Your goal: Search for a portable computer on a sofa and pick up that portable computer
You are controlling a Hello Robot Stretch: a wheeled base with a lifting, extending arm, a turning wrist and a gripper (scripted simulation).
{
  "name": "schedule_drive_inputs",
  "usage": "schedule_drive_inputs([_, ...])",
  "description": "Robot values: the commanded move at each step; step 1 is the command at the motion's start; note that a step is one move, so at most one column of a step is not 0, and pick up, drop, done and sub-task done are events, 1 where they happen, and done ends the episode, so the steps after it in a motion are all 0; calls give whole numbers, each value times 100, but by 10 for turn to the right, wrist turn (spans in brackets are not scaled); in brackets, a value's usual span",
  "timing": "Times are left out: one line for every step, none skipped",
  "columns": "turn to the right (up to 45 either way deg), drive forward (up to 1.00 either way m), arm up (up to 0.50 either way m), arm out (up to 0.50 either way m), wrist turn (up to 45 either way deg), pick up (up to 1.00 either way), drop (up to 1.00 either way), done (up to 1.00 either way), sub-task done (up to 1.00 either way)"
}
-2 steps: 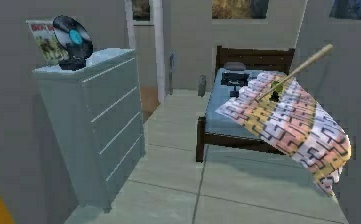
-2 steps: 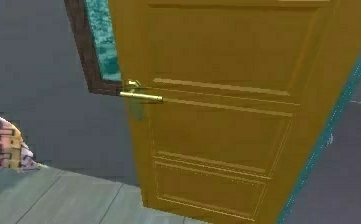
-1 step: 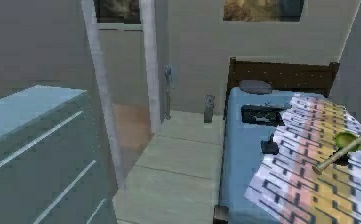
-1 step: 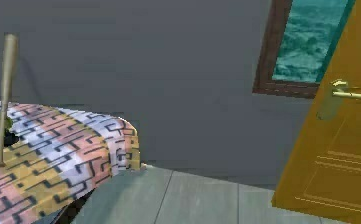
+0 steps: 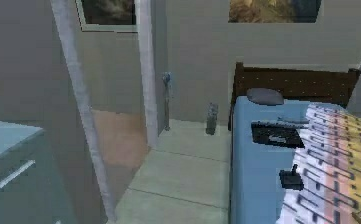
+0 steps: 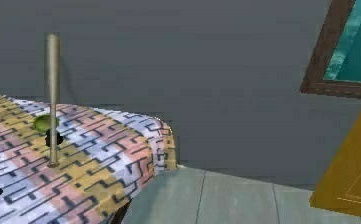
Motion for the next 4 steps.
schedule_drive_inputs([-90,0,0,0,0,0,0,0,0])
schedule_drive_inputs([0,35,0,0,0,0,0,0,0])
schedule_drive_inputs([180,0,0,0,0,0,0,0,0])
schedule_drive_inputs([0,15,0,0,0,0,0,0,0])
